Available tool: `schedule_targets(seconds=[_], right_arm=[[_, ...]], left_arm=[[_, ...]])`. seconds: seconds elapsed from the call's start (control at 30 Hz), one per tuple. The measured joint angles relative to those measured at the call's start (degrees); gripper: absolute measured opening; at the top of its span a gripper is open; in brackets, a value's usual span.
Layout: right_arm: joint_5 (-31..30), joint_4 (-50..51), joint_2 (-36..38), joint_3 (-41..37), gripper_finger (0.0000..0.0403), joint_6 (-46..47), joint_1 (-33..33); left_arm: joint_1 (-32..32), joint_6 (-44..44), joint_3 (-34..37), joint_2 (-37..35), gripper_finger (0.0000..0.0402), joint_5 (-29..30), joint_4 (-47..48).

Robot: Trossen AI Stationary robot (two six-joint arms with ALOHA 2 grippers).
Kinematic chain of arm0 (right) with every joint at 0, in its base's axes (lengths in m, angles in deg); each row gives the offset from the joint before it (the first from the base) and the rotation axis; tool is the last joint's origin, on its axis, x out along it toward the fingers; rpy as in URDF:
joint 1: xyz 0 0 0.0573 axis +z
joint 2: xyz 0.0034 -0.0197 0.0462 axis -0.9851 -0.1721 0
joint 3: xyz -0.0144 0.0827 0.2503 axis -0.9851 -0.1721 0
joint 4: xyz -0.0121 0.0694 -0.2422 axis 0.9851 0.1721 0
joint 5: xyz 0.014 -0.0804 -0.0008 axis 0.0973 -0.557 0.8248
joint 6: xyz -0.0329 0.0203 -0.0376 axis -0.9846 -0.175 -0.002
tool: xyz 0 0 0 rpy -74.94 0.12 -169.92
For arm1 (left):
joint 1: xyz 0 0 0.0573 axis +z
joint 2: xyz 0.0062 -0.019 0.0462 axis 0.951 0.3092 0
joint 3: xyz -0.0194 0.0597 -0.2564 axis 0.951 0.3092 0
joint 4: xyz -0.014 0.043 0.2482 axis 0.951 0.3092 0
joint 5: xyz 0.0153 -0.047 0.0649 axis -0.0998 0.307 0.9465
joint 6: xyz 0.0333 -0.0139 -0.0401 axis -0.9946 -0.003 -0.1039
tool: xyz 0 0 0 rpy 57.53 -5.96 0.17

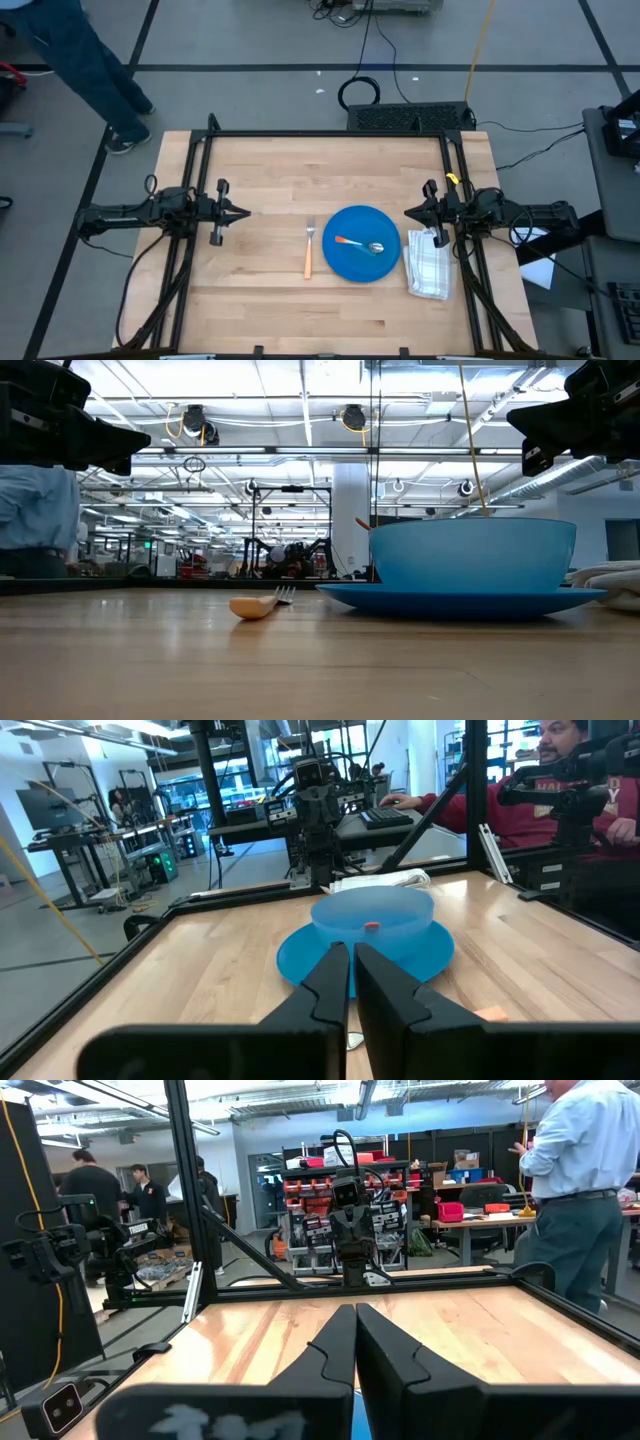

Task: Set table place
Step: Return to Home Position

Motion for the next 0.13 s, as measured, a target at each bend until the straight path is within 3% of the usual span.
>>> schedule_targets(seconds=[0.13], right_arm=[[0.0, 0.0, 0.0, 0.0, 0.0, 0.0, 0.0]], left_arm=[[0.0, 0.0, 0.0, 0.0, 0.0026, 0.0, 0.0]])
